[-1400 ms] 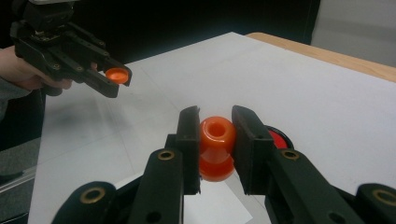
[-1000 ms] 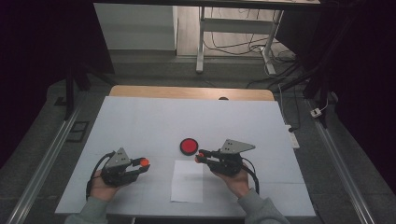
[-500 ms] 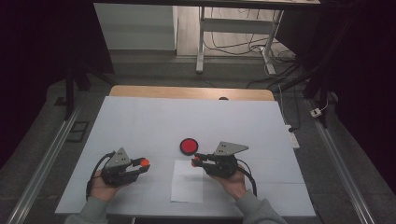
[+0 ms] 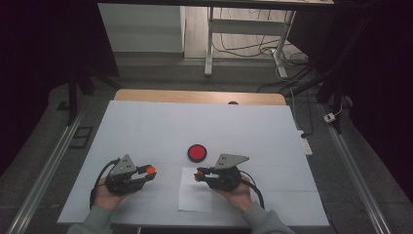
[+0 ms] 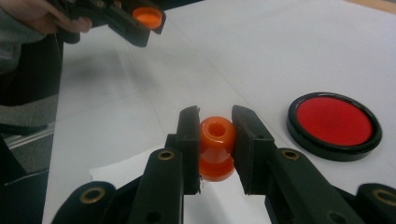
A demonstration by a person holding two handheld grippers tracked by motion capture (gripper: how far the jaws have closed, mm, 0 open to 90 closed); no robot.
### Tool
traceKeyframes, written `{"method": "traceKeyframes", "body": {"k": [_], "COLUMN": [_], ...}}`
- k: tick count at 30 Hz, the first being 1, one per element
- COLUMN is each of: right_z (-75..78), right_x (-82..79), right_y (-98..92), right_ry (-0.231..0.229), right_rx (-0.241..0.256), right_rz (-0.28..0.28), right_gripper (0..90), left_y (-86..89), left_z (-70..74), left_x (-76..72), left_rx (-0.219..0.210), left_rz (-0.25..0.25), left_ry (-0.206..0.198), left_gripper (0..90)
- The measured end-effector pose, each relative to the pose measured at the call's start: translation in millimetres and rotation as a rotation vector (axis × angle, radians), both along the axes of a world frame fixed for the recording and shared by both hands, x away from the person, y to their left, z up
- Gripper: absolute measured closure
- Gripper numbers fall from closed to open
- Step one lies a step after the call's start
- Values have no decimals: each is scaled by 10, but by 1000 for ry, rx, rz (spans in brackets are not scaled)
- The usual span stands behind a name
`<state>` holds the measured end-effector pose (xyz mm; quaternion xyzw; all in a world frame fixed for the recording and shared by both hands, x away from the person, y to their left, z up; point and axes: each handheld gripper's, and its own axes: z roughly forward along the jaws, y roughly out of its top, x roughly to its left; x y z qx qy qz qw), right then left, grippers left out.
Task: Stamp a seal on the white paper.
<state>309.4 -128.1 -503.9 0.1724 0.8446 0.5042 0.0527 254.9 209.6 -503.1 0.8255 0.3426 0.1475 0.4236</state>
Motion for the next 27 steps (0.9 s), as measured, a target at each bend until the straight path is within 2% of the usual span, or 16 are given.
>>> {"method": "traceKeyframes", "body": {"k": [4, 16, 27], "right_z": [-47, -128, -176], "right_x": [-28, -64, -83], "right_y": [49, 94, 108], "right_ry": [-7, -33, -34], "right_rx": [-35, -91, -110], "right_rz": [17, 25, 32], "right_gripper": [725, 725, 725], "left_y": [2, 3, 8], "left_z": [1, 1, 2], "left_x": [-1, -2, -1], "left_rx": [-2, -2, -3], "left_rz": [0, 0, 1], "left_ry": [-1, -2, -1], "left_gripper": [653, 653, 652]}}
